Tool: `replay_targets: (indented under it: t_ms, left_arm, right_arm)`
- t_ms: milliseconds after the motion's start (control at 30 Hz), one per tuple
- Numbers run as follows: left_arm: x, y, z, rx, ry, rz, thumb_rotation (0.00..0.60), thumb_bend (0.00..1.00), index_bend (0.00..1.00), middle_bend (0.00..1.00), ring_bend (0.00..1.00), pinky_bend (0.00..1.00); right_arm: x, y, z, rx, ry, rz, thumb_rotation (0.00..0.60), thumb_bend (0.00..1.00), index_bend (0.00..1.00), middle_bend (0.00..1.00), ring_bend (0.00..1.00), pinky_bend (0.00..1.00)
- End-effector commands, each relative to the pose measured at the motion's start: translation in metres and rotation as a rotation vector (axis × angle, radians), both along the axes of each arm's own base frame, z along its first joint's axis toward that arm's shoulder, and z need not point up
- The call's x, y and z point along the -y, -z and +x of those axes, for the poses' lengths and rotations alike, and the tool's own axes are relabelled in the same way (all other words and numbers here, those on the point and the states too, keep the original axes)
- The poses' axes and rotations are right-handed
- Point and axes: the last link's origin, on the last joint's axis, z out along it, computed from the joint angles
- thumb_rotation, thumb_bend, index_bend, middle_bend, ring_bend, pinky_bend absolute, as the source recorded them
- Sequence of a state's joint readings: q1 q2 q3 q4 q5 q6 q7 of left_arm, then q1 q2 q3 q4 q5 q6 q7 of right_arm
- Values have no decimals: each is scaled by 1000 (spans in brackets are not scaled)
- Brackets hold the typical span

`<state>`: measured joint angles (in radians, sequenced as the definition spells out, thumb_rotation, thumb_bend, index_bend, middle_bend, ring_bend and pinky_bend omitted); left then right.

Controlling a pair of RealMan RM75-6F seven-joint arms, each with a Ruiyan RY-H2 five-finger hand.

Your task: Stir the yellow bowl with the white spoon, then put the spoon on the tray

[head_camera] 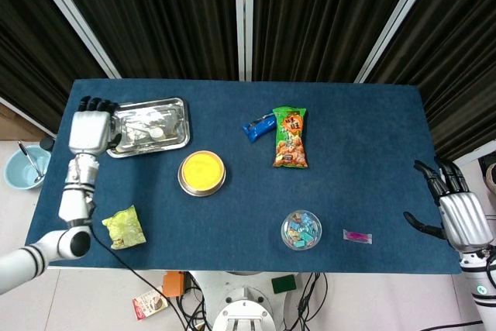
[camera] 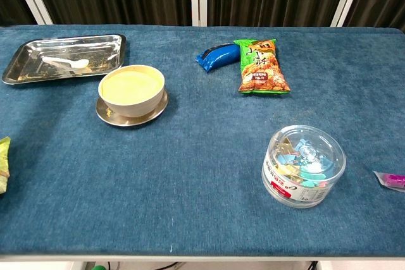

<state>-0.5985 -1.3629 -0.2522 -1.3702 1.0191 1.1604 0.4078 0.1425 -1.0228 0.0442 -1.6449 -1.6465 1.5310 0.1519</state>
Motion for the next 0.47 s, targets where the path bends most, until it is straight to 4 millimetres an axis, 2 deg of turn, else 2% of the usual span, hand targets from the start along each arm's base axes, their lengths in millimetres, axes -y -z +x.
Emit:
replay_targets:
  t_ms: [33, 133, 233, 333, 467]
  left_arm:
    - [90, -50, -33, -1, 43, 9, 600, 222, 288, 258, 156, 117]
    - [132, -62, -45, 1, 51, 10, 600, 223, 287, 258, 156, 111]
    - [169, -66, -54, 23, 40, -2, 600, 223, 288, 258, 156, 111]
    - [197, -66, -61, 33, 18, 12, 600, 223, 287, 258, 156, 111]
    - [221, -63, -66, 30, 0, 15, 600, 222, 288, 258, 156, 111]
  right_arm:
    - [-7, -1, -8, -9, 23, 7, 600, 214, 35, 156, 0, 62]
    - [-13, 0, -14, -2, 39, 7, 600, 218, 35, 152, 0, 61]
    - [-21, 4, -17, 5, 44, 4, 600, 219, 35, 150, 0, 58]
    - [-26, 7, -19, 11, 43, -1, 600, 219, 35, 150, 0, 57]
    - [-28, 9, -18, 10, 36, 0, 600, 219, 35, 150, 0, 56]
